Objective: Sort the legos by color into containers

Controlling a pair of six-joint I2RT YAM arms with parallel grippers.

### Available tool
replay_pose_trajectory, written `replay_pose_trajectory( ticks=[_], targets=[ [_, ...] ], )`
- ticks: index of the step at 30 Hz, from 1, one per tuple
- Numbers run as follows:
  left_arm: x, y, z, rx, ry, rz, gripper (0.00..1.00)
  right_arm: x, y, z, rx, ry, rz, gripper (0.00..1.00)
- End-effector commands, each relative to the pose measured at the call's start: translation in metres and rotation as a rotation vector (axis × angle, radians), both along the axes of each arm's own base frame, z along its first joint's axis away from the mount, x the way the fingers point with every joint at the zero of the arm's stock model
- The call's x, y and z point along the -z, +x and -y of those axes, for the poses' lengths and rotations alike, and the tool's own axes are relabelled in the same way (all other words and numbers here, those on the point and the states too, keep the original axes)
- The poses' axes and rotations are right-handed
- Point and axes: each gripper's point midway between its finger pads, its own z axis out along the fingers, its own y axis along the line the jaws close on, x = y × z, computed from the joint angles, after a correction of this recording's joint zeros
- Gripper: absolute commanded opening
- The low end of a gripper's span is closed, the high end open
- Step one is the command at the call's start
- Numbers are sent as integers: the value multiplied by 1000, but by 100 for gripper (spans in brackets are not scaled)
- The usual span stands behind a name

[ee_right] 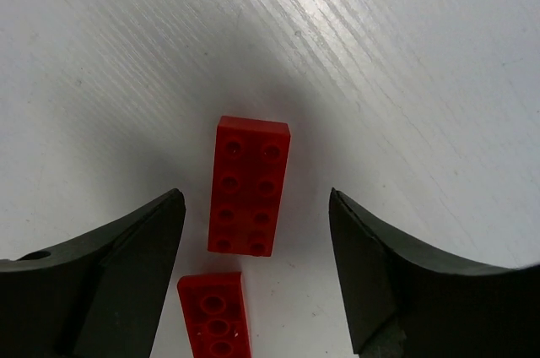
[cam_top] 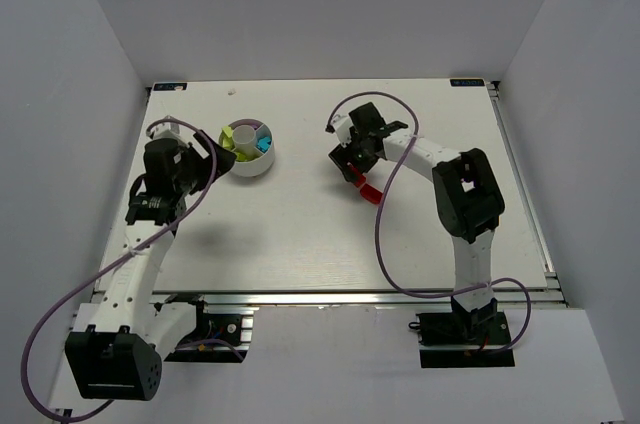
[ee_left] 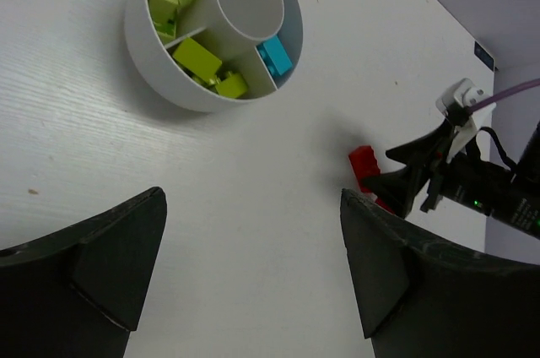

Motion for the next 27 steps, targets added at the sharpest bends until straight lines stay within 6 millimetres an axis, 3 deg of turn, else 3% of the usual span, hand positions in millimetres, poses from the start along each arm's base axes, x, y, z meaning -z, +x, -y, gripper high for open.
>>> replay_pose_trajectory(
  ticks=[1,11,14,15,17,18,19,24,27],
  targets=[
    [-8,-3,20,60,-119,46,92,9,-3,1,-6,-28,-3,73],
    [4,-13,40,96,-284,60,91,33,-13,9,-30,-67,-18,50],
    [7,-14,47,110,-345,72,88,29,-12,6,-46,-50,-7,37],
    [3,-13,50,131,-366,94,87,25,-12,4,-54,-38,1,26],
    [11,-13,56,137,-411,67,84,7,-10,-2,-84,-1,37,16],
    [9,-13,63,170,-426,77,83,4,-14,-8,-113,36,39,5],
    [15,-10,67,178,-434,58,83,-13,-14,-13,-143,73,70,1],
    [15,-3,105,294,-452,52,82,-62,-61,-49,-563,292,120,0],
    [16,3,124,354,-469,41,81,-85,-85,-61,-681,391,123,0]
  ],
)
